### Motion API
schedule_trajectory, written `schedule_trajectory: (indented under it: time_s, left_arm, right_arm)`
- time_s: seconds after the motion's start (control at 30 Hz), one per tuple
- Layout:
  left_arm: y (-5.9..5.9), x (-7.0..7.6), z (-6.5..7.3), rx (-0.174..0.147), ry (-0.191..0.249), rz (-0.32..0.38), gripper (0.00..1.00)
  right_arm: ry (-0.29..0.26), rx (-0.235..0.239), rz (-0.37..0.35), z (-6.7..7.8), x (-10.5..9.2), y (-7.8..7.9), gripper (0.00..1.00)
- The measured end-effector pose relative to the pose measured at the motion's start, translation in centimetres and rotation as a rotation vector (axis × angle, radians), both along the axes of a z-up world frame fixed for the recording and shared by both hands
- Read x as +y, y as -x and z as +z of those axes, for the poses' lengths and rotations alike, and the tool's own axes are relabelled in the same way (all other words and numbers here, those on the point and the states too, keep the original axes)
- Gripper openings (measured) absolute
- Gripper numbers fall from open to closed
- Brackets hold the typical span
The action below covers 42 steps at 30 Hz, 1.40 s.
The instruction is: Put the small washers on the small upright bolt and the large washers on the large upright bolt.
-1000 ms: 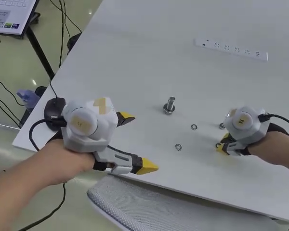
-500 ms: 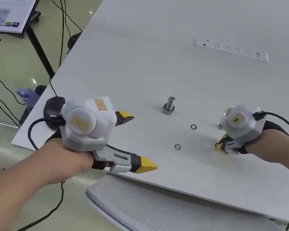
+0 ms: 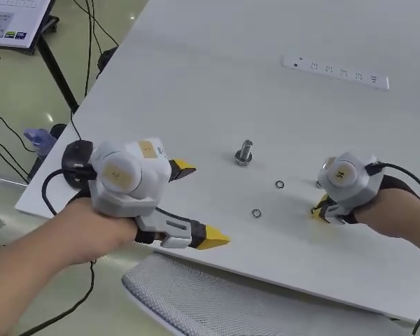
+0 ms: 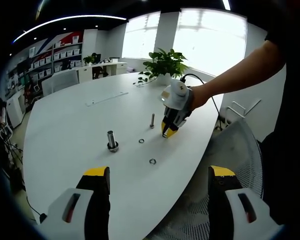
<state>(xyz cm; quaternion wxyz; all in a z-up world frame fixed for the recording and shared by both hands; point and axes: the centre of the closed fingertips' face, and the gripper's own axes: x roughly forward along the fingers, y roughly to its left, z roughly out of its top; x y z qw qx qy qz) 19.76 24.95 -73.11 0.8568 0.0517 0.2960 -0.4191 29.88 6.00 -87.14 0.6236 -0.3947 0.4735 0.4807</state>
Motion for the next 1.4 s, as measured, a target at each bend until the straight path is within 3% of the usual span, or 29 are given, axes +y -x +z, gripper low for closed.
schedule_trajectory:
  time_s: [0.43, 0.87, 1.4]
  left_arm:
    - [-0.6, -0.1, 0.0, -0.009, 0.002, -0.006, 0.8]
    - [-1.0, -0.9, 0.4, -0.011, 0.025, -0.014, 0.83]
    - [-1.3, -1.5, 0.0, -0.013, 0.006, -0.012, 0.89]
  right_arm:
    - [-0.007, 0.021, -0.04, 1.6, -1.4, -0.2, 0.12]
    - [-0.007, -0.007, -0.071, 3.7, -3.9, -1.4, 0.12]
    - [-0.034, -0.035, -0.059, 6.2, -2.9, -3.8, 0.12]
